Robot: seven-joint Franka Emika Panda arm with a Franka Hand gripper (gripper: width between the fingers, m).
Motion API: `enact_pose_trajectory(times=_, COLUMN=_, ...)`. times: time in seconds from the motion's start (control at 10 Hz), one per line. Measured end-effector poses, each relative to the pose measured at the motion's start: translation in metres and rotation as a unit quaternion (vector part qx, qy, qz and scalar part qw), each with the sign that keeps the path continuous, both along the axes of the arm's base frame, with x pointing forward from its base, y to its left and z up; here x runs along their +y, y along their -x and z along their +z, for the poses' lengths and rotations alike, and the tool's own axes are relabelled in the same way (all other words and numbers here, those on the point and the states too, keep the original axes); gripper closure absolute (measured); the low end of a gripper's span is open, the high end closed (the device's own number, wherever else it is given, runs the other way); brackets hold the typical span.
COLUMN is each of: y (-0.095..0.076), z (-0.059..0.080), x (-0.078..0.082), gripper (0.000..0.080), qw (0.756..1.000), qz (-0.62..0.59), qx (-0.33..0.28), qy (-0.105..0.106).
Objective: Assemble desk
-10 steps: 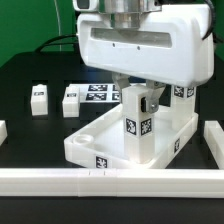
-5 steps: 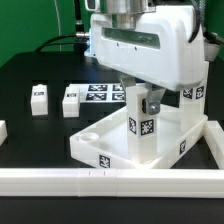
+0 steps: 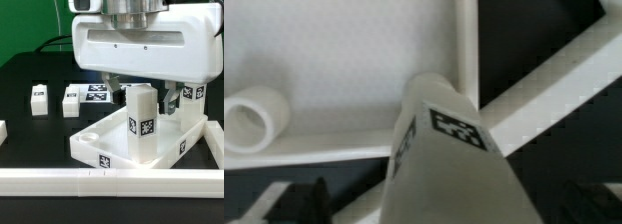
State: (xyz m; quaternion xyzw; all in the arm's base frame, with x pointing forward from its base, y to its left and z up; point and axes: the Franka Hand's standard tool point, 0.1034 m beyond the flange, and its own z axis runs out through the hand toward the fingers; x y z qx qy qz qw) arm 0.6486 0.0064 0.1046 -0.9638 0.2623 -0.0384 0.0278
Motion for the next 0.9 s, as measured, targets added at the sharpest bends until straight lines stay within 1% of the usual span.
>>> enact_pose_trajectory(times=0.2, y=-0.0003, z=0.0003, x=-0.0003, gripper=0.015, qw=0.995, qz=0.099, qx=-0.003, qy=0.013)
enact_pose_trajectory(times=0.3, y=-0.0003, z=0.0002, x=0.0004, gripper=0.015, qw=0.989, qz=0.149, qx=-0.004, qy=0.019)
enact_pose_trajectory(times=0.4, y=-0.0001, z=0.0002, x=0.0007, gripper=0.015, qw=0.979, qz=0.201, qx=-0.004, qy=0.027)
enact_pose_trajectory(times=0.5, y=-0.0001, z=0.0003, x=0.0004, gripper=0.015, qw=0.97, qz=0.243, qx=-0.004, qy=0.03)
enact_pose_trajectory(times=0.6, y=0.0003, z=0.0007, x=-0.0001, gripper=0.015, qw=0.964, qz=0.265, qx=-0.002, qy=0.03)
enact_pose_trajectory(times=0.9, y=-0.0003, z=0.0015, x=0.001, gripper=0.015, qw=0.932, qz=0.358, qx=-0.001, qy=0.047)
